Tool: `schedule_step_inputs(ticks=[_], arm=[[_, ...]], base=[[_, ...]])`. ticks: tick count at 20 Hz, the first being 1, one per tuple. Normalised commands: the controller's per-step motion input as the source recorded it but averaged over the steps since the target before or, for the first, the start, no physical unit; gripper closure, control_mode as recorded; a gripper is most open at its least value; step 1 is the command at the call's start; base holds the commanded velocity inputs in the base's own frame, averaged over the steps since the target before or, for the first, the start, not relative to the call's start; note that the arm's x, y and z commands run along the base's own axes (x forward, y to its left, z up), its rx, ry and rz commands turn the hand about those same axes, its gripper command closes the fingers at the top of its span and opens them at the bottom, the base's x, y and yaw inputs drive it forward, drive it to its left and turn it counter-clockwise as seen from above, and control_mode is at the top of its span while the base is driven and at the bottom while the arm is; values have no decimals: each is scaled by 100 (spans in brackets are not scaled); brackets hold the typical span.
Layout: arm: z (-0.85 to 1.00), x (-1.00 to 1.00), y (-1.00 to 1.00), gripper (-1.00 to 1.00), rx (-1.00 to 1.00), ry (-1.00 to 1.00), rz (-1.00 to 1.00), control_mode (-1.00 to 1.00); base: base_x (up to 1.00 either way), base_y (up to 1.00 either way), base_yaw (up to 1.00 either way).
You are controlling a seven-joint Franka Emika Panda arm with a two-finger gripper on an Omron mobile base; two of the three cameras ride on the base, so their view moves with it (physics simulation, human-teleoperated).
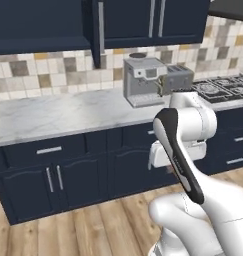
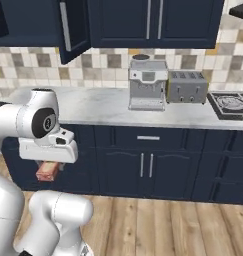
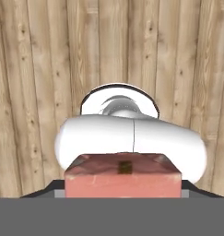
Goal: Pick up the bar soap and sponge from the sink, and place them back in the cabinet, and close the cabinet doors.
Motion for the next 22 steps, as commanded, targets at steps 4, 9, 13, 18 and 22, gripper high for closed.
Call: schedule_step_inputs(ticks=[4,9,13,18,22], arm=[[0,0,0,100,0,0,0,100],[0,0,0,100,0,0,0,100],[0,0,0,100,0,0,0,100],[0,0,0,100,0,0,0,100],[0,0,0,100,0,0,0,100]], base=[[30,54,15],[25,65,14],[26,76,6],[37,73,1],[55,46,0]])
